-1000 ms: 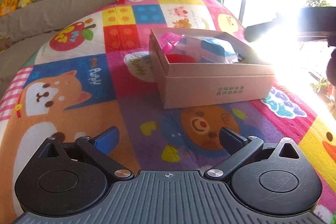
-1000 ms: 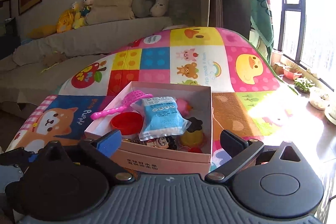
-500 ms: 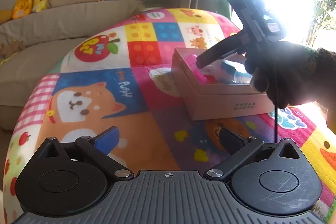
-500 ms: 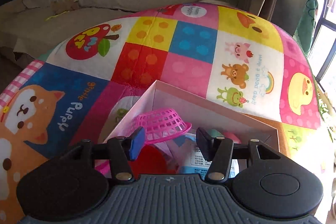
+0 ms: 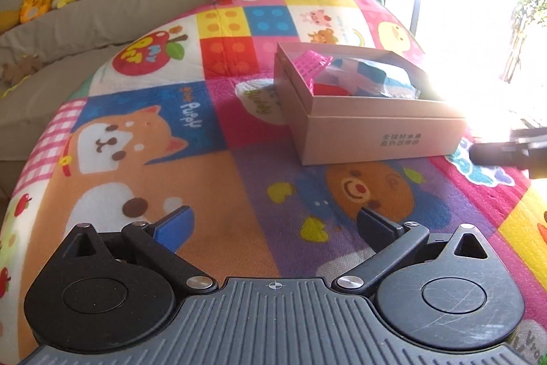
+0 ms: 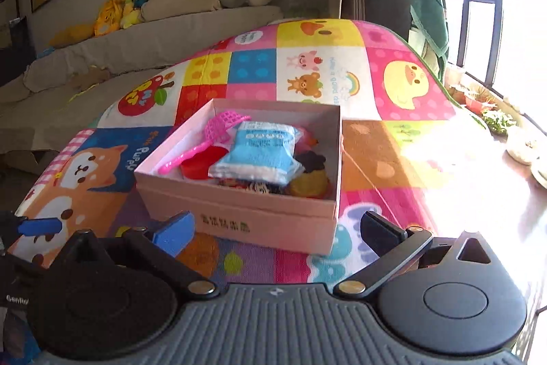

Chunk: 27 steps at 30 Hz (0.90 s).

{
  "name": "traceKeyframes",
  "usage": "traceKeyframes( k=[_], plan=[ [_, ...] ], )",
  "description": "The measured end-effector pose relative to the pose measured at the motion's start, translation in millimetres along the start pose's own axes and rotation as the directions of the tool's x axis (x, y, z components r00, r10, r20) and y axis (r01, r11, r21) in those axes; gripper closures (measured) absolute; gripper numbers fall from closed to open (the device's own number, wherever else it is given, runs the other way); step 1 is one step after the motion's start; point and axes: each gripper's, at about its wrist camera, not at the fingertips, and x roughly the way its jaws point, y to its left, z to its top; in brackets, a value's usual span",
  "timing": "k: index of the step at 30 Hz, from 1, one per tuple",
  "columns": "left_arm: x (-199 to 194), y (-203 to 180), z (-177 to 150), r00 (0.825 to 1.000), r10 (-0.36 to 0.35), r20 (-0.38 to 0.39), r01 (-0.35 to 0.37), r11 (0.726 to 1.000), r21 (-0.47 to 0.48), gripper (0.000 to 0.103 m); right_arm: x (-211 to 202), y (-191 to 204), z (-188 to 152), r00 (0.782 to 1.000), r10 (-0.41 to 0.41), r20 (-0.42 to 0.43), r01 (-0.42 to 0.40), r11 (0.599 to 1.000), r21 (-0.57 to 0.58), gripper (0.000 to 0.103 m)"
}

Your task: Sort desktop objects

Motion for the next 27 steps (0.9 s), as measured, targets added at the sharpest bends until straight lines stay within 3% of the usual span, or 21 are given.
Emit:
traceKeyframes(
  k=[3, 5, 10, 19, 27],
  plan=[
    [9, -14, 0, 0.999, 0.044, 0.014, -0.045, 0.998, 0.049, 0.0, 13, 2, -28, 0.995, -0.043, -0.092, 0.045, 0.999, 0.027, 0.0],
    [21, -22, 1, 0.999, 0.044, -0.018, -0.042, 0.995, 0.092, 0.0, 22, 4, -37, 0.99, -0.071, -0.123, 0.074, 0.997, 0.023, 0.0],
    [34, -20, 2, 0.999, 0.032, -0.038, -0.029, 0.998, 0.056, 0.0, 35, 15, -32, 0.992, -0.092, -0.089, 0.087, 0.995, -0.052, 0.0],
    [34, -16, 2, 0.999, 0.013, -0.045, -0.012, 1.0, 0.023, 0.0, 41, 5, -35, 0.998, -0.055, -0.023, 0.054, 0.998, -0.008, 0.0],
    [34, -16, 2, 0.999, 0.011, -0.047, -0.01, 1.0, 0.021, 0.0, 42, 6, -33, 0.998, -0.058, -0.025, 0.057, 0.998, -0.012, 0.0]
  ],
)
